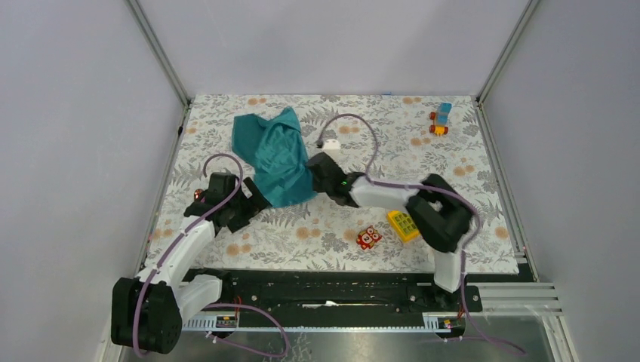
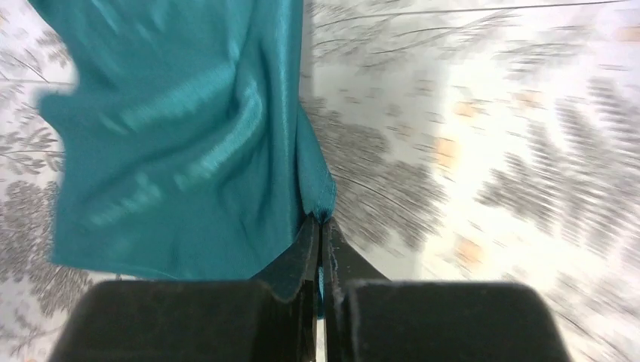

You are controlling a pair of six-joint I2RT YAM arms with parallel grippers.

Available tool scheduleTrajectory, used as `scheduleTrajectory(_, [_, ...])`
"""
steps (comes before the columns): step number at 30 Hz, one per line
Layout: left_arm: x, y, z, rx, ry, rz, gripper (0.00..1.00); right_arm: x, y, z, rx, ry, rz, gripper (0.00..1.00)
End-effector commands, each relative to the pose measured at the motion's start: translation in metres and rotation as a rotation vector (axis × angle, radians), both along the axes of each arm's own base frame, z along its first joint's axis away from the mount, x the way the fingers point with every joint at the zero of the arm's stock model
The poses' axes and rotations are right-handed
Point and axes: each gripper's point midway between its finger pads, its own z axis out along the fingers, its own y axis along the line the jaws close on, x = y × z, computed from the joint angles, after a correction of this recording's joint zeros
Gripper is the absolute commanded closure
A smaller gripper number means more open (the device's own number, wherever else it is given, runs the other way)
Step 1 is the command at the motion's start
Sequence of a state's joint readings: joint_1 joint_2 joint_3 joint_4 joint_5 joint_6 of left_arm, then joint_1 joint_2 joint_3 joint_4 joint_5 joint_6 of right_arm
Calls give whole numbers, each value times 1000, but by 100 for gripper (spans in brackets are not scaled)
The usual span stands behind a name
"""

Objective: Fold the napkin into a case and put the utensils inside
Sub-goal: Move the crumpled napkin to the corner of the board, then pick up the crumpled napkin from the center of the board.

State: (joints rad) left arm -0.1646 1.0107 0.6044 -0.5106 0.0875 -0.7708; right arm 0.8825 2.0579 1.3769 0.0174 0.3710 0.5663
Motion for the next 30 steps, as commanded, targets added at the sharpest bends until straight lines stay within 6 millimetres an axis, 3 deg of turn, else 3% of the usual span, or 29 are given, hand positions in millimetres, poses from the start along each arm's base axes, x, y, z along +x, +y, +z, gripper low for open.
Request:
scheduleTrajectory(1, [9, -18, 2, -130, -45, 16, 1, 12, -48, 117, 205, -360, -134, 100])
scheduleTrajectory(3, [6, -20, -5, -134, -26, 10, 1, 4, -57, 123, 240, -400, -131, 100])
scheduleTrajectory(7, [0, -22, -19, -6, 23, -1, 1, 0, -58, 112, 235, -384, -119, 100])
scheduleTrajectory(11, [-9, -32, -25, 82, 113, 6, 12, 2, -53, 106, 229, -371, -106, 100])
scheduleTrajectory(19, [-36, -73, -31, -79, 254, 181, 15, 3, -49, 105, 239, -358, -108, 100])
scheduleTrajectory(24, [-35, -94, -30, -157, 335, 276, 15, 3, -51, 105, 239, -360, -117, 100])
scheduleTrajectory(30, [-28, -105, -44, -69, 488, 338, 14, 4, -54, 107, 244, -367, -129, 100])
